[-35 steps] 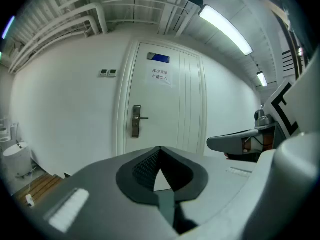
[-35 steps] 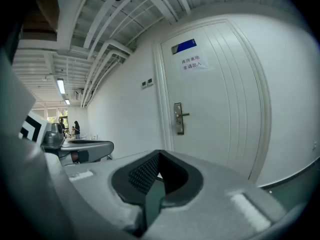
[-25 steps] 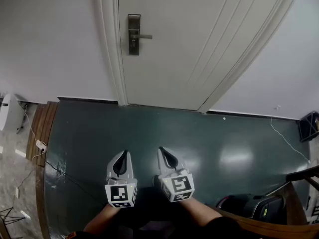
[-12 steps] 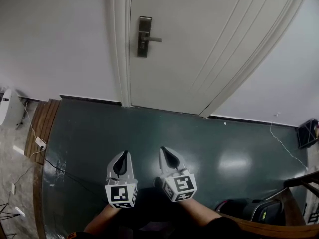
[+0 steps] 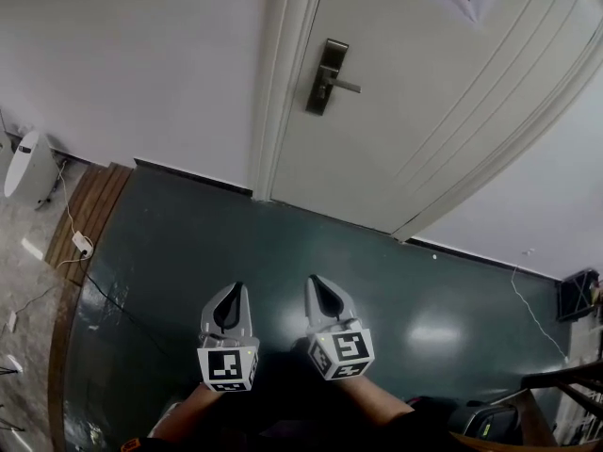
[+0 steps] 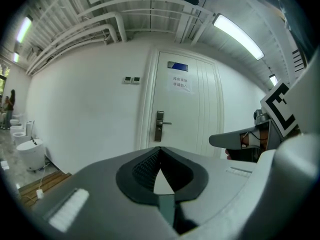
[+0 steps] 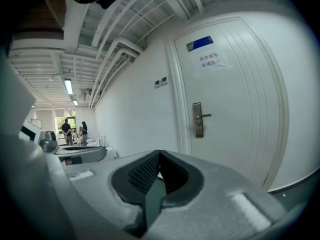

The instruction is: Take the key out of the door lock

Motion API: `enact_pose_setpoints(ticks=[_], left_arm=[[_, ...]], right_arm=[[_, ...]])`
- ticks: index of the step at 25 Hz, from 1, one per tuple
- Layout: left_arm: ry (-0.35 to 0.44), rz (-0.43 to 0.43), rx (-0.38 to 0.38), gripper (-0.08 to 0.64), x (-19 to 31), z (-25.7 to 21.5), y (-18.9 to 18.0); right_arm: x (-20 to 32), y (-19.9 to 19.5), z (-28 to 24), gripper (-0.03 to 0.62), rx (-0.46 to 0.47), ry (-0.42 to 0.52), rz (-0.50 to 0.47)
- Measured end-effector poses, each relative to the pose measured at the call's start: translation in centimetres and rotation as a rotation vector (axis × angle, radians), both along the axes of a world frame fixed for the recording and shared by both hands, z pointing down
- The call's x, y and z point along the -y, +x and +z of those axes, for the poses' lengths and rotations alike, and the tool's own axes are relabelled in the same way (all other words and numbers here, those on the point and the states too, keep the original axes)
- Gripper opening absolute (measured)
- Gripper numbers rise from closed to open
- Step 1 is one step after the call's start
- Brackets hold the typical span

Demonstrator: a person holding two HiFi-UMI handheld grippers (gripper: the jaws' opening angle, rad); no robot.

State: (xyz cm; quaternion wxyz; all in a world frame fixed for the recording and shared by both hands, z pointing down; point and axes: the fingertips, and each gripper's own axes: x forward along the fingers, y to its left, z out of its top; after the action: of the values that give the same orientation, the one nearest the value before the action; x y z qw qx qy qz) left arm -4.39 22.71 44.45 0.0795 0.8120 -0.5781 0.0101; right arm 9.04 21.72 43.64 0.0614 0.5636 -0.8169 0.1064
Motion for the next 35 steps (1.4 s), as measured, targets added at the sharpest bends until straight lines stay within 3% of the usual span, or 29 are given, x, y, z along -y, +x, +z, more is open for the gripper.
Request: enact_pose_setpoints(ticks=[6, 16, 26, 35], left_arm=[[-0.01, -0.028, -0.028, 0.018, 2.0, 0.4, -2.3], [-0.046, -0.03, 0.034, 0.018, 11.2, 1.1, -0.9], [-0.055, -0.066, 0.072, 0.018, 23.8, -0.4, 4.3], [-0.07, -0.035, 0.097, 0.018, 29.6, -0.6, 7.0]], right_arm=[[1.8, -2.1, 0.1, -0.008, -0.023, -0.01, -0.023], [12.1, 0.7, 2.2, -0.008, 0.035, -0.047, 0.009], [25.0, 6.0, 1.3, -0.008, 0.08, -0.028, -0.026], [30.3, 9.1, 2.8, -0.008, 0.105, -0.061, 0.016]])
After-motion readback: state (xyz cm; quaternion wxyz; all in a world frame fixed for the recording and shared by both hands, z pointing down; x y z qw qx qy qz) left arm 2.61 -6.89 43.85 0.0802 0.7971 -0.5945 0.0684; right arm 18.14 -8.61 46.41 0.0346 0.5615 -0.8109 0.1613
